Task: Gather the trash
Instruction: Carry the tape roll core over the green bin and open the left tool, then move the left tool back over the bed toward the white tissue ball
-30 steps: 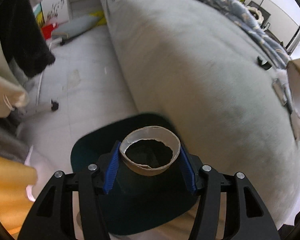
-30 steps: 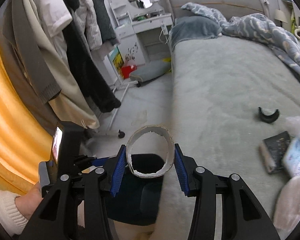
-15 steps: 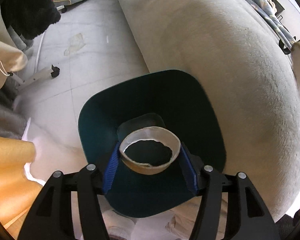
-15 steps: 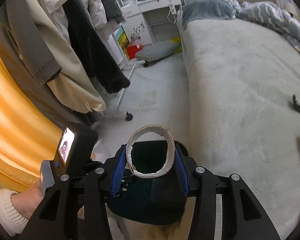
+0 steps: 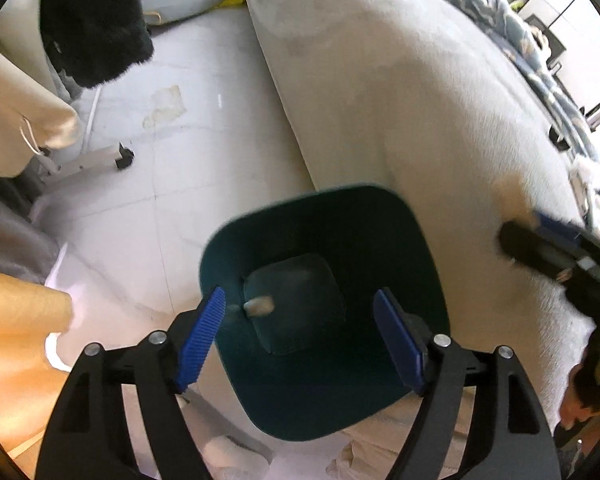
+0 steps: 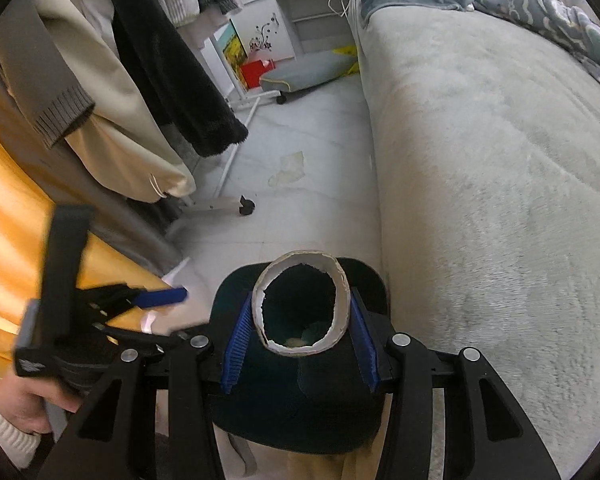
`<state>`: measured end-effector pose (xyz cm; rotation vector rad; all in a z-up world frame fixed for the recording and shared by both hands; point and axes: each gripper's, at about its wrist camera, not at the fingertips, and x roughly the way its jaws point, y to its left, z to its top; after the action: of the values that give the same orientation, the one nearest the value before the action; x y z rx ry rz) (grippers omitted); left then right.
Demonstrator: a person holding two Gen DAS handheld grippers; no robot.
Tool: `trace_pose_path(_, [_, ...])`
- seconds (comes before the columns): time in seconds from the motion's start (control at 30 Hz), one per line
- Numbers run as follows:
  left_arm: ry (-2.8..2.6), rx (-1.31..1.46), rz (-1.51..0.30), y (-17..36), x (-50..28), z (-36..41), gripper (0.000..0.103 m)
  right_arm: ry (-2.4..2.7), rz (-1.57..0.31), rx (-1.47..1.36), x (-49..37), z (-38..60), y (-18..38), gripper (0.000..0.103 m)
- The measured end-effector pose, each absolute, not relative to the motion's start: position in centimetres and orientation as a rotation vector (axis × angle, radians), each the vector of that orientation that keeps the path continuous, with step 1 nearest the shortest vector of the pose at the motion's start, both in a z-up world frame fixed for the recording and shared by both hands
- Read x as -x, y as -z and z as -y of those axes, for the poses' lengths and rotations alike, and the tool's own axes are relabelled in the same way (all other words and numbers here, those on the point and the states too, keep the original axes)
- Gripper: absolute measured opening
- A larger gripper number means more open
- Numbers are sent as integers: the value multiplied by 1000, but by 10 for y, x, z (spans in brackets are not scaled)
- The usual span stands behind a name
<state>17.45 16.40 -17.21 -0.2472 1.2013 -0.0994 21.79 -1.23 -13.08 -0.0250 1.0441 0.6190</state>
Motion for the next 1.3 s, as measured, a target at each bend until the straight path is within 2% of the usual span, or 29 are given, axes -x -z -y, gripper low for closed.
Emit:
trace_pose_path(0.63, [70, 292, -840, 89, -169, -198, 76, -597, -1204, 212, -212, -16, 200, 48])
trace_pose_path(0.87, [87, 272, -709, 52, -162, -194, 76, -610, -1242, 245, -203, -20, 209, 48])
trace_pose_path(0.93, [99, 273, -675, 43, -159, -191, 76, -613, -1247, 247, -201, -20, 210, 58])
trace_pose_path(1.1, [127, 274, -619, 28, -155, -179, 76, -658, -1232, 240, -194, -22, 203, 73])
trace_pose_path(1.3, [161, 275, -574, 14, -155, -162, 81, -695, -1141, 220, -186, -8, 176, 78])
